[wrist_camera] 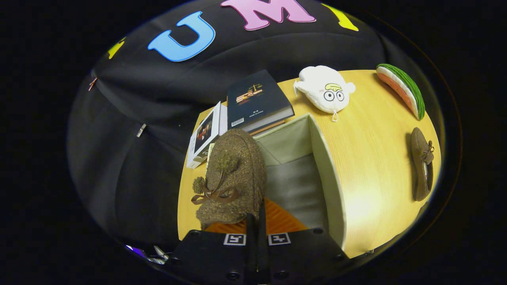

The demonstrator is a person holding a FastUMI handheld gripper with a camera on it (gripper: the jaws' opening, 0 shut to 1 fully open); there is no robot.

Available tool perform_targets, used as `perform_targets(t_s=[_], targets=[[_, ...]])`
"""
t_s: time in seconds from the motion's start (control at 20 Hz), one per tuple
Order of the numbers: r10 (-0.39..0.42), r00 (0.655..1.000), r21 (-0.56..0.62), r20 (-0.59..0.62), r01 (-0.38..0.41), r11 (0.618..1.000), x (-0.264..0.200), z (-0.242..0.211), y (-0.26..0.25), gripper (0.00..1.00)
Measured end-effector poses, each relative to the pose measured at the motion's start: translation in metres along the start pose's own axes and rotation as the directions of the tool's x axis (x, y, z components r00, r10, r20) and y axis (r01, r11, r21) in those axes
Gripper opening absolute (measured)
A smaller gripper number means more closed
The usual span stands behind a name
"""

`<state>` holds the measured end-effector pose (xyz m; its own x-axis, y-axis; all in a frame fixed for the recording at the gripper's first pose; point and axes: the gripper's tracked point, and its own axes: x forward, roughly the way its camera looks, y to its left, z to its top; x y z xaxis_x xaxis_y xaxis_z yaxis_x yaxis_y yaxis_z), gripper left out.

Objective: Open the storage box then place both shoes into the box .Put the left shoe in first, then the right shoe, with the right side of both shoes facing outward in a uniform manner.

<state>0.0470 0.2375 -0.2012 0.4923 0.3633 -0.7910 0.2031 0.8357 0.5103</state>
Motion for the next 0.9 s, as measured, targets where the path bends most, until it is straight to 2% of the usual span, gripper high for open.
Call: perform_targets(t_s=[0.1, 0.2, 0.35, 0.4, 0.65, 0.8, 0.9], targets=[[0.020, 1.000, 0.011, -0.017, -0.020, 1.000, 0.004, -0.003, 0.009, 0.11], [0.009, 1.000, -0.019, -0.018, -0.009, 1.000, 0.012, -0.007, 0.008, 0.24], [0.053, 0.997, -0.049, -0.056, -0.056, 0.997, 0.015, -0.018, 0.020, 0.97], [0.080, 0.996, -0.056, -0.045, -0.082, 0.995, 0.011, -0.016, 0.026, 1.00], [0.162, 0.986, -0.141, 0.034, -0.156, 0.978, -0.034, 0.015, 0.031, 0.99], [0.186, 0.974, -0.187, 0.130, -0.160, 0.969, -0.076, 0.045, 0.004, 0.98], [0.162, 0.973, -0.196, 0.166, -0.129, 0.972, -0.101, 0.060, -0.033, 0.98]])
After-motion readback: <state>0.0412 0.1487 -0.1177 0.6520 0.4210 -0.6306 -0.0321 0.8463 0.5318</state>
